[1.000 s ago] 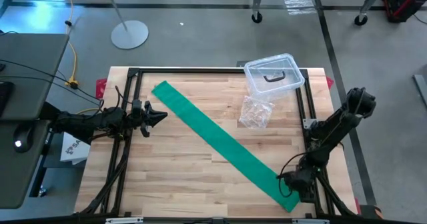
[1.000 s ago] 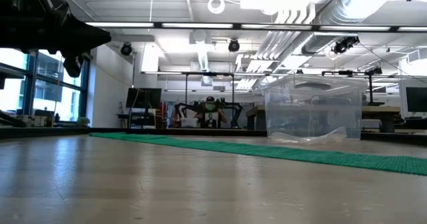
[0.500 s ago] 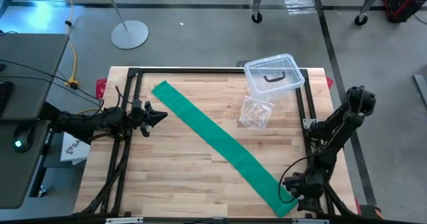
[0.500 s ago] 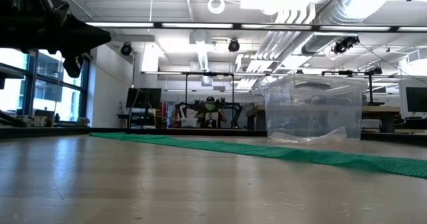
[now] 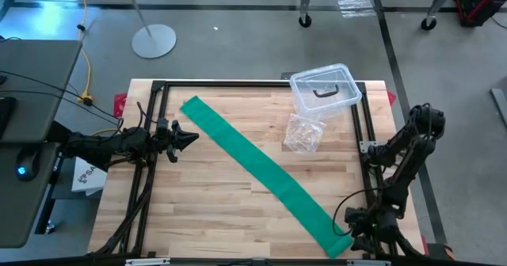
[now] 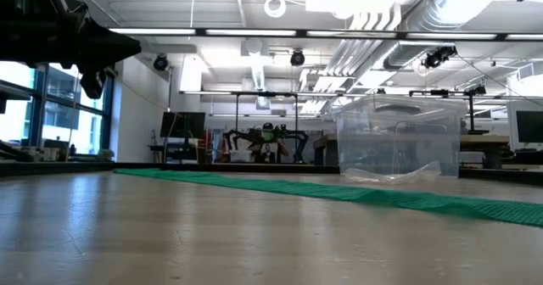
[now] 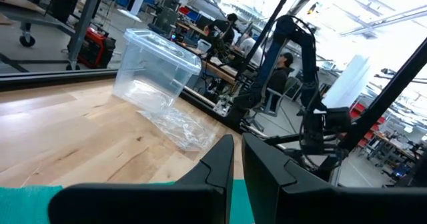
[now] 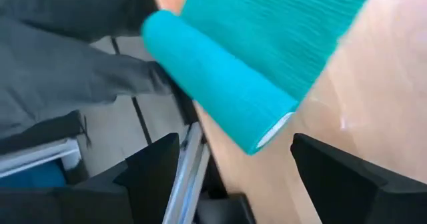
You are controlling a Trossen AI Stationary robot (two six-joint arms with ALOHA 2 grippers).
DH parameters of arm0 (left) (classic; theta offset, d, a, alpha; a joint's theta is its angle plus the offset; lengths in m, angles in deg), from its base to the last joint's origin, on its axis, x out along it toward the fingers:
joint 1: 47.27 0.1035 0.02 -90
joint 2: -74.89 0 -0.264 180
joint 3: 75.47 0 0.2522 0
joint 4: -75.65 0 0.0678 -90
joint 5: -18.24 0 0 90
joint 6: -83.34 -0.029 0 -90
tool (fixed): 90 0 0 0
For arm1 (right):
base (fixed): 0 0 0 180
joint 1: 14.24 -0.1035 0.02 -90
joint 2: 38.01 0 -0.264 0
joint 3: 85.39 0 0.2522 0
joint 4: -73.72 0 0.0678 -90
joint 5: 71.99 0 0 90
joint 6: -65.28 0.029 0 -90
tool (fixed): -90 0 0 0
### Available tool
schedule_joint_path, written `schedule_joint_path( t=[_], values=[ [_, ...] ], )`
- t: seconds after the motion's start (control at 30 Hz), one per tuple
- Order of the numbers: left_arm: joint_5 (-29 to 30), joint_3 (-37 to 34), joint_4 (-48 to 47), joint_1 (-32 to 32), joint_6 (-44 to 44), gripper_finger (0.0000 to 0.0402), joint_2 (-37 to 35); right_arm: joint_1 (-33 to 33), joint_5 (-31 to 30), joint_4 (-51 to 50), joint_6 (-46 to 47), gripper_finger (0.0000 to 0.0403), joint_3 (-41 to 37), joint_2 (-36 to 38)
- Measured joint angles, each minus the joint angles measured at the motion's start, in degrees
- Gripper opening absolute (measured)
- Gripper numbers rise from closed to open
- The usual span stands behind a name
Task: Roll bandage
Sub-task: Roll the green bandage
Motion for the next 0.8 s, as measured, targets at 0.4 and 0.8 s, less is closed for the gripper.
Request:
schedule_joint_path(
  t=[0.4,0.8],
  values=[
    [0.0,0.0,0.0,0.0,2.9,0.0028,0.0,-1.2,-8.2,13.1,-1.0,0.0286,0.0,-6.3],
    [0.0,0.0,0.0,0.0,3.1,0.0028,0.0,-1.3,-12.7,13.3,-14.1,0.0286,0.0,-6.3]
  ],
)
